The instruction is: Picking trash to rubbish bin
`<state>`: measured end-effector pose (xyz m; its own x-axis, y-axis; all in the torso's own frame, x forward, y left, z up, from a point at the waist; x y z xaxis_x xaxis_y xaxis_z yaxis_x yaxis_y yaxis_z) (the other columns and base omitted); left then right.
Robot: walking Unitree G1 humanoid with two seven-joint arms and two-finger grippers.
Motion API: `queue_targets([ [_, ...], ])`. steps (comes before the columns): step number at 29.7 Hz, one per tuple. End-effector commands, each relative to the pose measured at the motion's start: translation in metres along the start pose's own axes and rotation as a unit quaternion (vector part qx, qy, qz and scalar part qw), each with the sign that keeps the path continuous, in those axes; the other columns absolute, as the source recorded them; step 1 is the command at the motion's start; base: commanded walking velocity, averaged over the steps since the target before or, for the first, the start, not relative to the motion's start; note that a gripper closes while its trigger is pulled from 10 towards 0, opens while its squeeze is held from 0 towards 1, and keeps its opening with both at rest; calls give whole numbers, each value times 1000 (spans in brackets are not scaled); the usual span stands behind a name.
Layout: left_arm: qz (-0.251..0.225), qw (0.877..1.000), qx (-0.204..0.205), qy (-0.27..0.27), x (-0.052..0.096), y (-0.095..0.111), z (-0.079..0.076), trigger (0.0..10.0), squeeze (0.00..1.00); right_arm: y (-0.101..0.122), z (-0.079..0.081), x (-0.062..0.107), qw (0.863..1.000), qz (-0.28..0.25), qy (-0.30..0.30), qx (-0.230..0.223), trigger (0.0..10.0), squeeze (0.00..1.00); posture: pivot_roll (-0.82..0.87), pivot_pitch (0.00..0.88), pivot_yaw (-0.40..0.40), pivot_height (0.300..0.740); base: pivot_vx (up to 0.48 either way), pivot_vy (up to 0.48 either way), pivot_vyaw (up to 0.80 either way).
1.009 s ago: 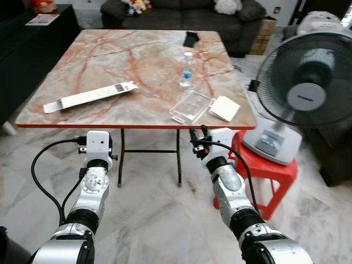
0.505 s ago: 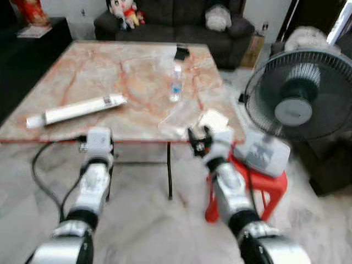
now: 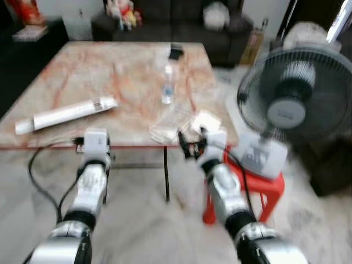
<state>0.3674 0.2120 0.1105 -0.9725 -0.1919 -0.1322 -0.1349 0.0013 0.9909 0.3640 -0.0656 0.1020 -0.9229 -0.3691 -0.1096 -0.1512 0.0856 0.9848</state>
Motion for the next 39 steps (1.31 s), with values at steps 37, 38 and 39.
queue_targets([
  [37,-6,1000,12,-8,-2,4,-9,10000,0,0,-11,1,1000,6,-12,10,10000,0,51,9,-33,740,333,133,0],
  [38,-6,1000,13,-8,-2,4,-9,10000,0,0,-11,1,1000,6,-12,10,10000,0,50,9,-33,740,334,311,0],
  [39,-6,1000,13,-8,-2,4,-9,10000,0,0,-11,1,1000,6,-11,10,10000,0,50,9,-33,740,334,311,0],
])
Point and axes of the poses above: a point about 5 cm out from each wrist's last joint towards the gripper, its own x axis pointing back from the gripper into the wrist, its own y axis along the axis of the wrist's last joint, z = x × y, the point moved 2 cm from there along -x, pointing out of the wrist towards the gripper, and after that the axes turned 14 degrees about x, right-handed, at the moved point
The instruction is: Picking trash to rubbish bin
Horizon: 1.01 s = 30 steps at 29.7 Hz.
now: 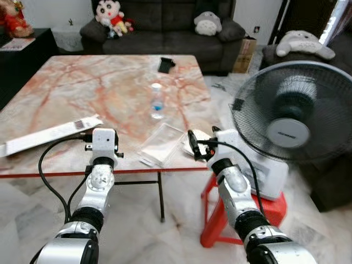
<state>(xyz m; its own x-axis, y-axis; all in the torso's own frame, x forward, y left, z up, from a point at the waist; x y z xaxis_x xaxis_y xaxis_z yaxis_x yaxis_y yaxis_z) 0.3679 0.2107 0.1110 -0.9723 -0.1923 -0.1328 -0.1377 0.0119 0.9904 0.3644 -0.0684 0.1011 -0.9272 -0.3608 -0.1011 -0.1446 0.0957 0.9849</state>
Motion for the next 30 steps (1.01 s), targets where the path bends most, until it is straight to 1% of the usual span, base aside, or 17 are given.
queue_targets([
  [1,-5,1000,7,-8,-2,4,-8,10000,0,1,-9,0,1000,2,-7,7,10000,0,50,9,-33,740,326,315,0],
  [8,-5,1000,4,-14,-2,4,-10,10000,0,0,-9,0,1000,3,-7,8,10000,0,51,9,-36,740,308,260,0],
  [10,-2,1000,0,-28,-2,3,-14,10000,0,0,-10,0,1000,4,-8,7,10000,0,51,9,-36,740,0,0,0],
  [12,-2,999,-5,-51,0,2,-21,10000,0,-2,-10,1,1000,8,-9,4,10000,0,52,8,-38,740,0,0,0],
  [16,-1,998,-3,-67,1,1,-27,10000,0,-3,-10,1,1000,12,-11,0,10000,0,52,8,-38,740,0,0,0],
  [18,0,997,-10,-75,2,0,-30,10000,0,-3,-10,1,1000,13,-13,-1,10000,0,52,8,-35,740,0,0,0],
  [23,1,997,-18,-69,2,0,-28,10000,0,-3,-10,2,1000,12,-13,-1,10000,0,49,5,-34,740,0,0,0],
  [28,3,998,-20,-66,1,-1,-26,10000,0,-2,-10,1,1000,8,-9,7,10000,0,51,5,-33,740,0,-283,0],
  [30,4,998,-20,-62,1,-1,-24,10000,0,-1,-9,1,1000,5,-7,15,10000,0,52,3,-34,740,0,-281,766],
])
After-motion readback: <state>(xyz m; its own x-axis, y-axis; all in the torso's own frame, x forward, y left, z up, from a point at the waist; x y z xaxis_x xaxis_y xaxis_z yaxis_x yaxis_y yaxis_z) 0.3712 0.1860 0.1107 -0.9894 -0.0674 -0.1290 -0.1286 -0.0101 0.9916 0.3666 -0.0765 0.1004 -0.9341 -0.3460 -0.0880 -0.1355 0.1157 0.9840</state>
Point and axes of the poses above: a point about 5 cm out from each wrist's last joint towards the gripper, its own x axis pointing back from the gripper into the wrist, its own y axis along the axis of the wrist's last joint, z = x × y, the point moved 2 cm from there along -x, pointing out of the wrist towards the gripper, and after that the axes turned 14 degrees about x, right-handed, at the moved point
